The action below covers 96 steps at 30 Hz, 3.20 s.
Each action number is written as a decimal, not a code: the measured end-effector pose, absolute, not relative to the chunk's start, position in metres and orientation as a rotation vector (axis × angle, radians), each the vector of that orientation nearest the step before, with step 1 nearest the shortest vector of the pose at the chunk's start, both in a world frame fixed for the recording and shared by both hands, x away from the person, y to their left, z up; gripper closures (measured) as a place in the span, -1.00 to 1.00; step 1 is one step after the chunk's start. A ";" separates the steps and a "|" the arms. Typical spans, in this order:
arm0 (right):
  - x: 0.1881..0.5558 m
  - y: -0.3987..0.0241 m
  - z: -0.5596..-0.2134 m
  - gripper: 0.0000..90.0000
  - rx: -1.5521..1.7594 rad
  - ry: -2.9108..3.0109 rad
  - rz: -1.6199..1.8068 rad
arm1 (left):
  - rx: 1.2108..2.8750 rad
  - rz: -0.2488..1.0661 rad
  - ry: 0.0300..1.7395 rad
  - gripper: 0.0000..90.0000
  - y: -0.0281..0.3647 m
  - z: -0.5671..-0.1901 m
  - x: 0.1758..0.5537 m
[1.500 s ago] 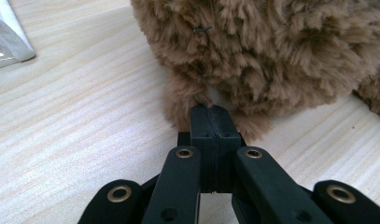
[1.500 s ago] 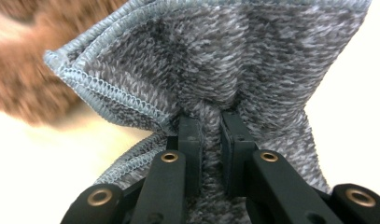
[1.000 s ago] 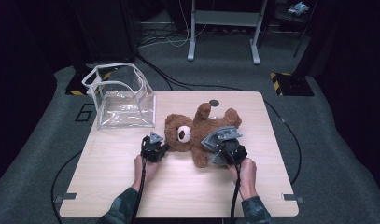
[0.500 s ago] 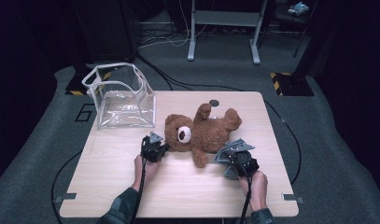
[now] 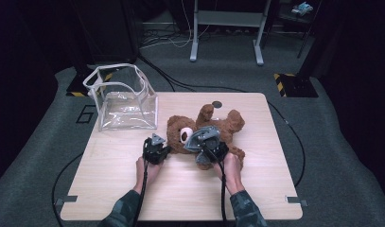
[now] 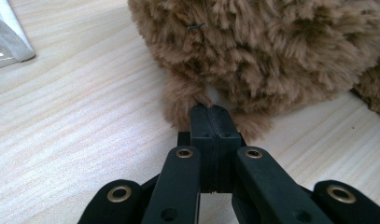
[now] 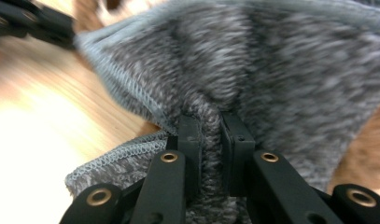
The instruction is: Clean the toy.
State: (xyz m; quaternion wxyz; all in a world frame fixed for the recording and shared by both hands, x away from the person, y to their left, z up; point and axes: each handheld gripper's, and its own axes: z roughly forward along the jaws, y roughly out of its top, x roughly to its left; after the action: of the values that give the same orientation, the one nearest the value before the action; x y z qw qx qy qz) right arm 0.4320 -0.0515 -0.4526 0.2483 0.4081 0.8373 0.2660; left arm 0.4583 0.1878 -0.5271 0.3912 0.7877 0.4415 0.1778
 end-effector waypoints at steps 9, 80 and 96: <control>0.419 -0.099 -0.476 0.80 1.281 2.228 0.625 | 2.003 0.451 1.119 1.00 0.188 -0.527 0.458; 0.429 -0.041 -0.472 0.78 1.205 2.325 0.733 | 2.007 0.454 1.120 1.00 0.187 -0.527 0.458; 0.389 -0.101 -0.446 0.79 1.283 2.278 0.824 | 2.000 0.488 1.131 0.37 0.185 -0.527 0.457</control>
State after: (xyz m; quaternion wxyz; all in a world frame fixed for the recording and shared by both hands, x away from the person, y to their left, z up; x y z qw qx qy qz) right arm 0.3888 -0.1007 -0.4461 0.1987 0.4587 0.8144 0.2947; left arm 0.4572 0.1850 -0.5270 0.3861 0.7855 0.4440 0.1918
